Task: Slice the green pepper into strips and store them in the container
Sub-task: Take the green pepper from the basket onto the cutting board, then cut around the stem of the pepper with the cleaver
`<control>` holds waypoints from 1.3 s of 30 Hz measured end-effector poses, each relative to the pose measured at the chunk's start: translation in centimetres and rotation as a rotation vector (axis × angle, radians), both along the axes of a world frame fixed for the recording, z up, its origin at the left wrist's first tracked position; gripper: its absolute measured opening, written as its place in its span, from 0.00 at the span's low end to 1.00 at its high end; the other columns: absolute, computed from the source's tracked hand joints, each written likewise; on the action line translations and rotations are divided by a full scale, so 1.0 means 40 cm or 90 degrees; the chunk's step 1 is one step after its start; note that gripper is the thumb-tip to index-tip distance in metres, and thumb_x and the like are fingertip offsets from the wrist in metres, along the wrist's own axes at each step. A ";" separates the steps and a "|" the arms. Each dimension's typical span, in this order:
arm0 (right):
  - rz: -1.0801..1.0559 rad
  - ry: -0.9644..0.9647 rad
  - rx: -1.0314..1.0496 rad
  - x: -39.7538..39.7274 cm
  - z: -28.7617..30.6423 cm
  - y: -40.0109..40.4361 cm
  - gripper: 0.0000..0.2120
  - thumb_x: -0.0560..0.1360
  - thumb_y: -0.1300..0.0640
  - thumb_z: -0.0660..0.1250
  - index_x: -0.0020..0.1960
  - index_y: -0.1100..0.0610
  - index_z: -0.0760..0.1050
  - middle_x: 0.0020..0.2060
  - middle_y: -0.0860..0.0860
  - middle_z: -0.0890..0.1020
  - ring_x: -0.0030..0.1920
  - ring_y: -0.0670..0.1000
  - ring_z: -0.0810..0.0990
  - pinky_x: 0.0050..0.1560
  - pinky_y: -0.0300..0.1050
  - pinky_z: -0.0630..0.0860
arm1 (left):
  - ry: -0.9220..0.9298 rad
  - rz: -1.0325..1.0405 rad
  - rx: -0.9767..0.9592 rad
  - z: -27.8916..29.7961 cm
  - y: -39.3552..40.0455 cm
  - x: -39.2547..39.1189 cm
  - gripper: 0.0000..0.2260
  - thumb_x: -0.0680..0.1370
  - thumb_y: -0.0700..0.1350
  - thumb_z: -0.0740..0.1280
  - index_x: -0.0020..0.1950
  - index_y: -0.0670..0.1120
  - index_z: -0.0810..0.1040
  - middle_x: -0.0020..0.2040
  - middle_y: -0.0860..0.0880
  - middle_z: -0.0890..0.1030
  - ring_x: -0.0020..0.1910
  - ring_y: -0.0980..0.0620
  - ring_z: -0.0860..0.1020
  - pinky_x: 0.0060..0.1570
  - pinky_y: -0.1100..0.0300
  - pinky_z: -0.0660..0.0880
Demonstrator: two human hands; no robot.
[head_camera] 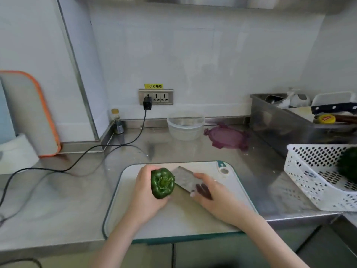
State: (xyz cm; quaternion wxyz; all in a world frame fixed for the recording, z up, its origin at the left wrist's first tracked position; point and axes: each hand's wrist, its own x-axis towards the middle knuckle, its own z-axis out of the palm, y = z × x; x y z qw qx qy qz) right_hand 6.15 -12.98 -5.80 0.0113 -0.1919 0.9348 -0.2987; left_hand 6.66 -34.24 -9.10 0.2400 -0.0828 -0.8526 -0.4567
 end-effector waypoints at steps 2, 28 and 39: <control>-0.003 -0.018 0.051 0.005 -0.010 -0.013 0.33 0.74 0.40 0.64 0.74 0.48 0.58 0.66 0.46 0.71 0.65 0.48 0.71 0.58 0.37 0.65 | 0.005 0.006 0.025 -0.014 -0.008 -0.004 0.32 0.59 0.34 0.78 0.53 0.57 0.68 0.54 0.54 0.72 0.55 0.56 0.72 0.53 0.74 0.65; -0.212 0.042 -0.116 0.063 0.139 0.062 0.09 0.81 0.57 0.50 0.49 0.62 0.63 0.31 0.58 0.68 0.23 0.57 0.71 0.17 0.40 0.70 | -0.060 -0.016 -0.027 0.041 0.063 -0.011 0.31 0.64 0.42 0.78 0.61 0.48 0.66 0.57 0.51 0.71 0.54 0.51 0.72 0.52 0.61 0.70; -0.173 0.018 -0.024 0.124 0.117 0.078 0.10 0.82 0.54 0.52 0.41 0.52 0.61 0.27 0.57 0.71 0.21 0.56 0.79 0.14 0.34 0.63 | -0.064 -0.059 0.022 -0.006 0.093 -0.031 0.27 0.68 0.31 0.69 0.60 0.47 0.62 0.56 0.49 0.64 0.55 0.54 0.68 0.52 0.75 0.65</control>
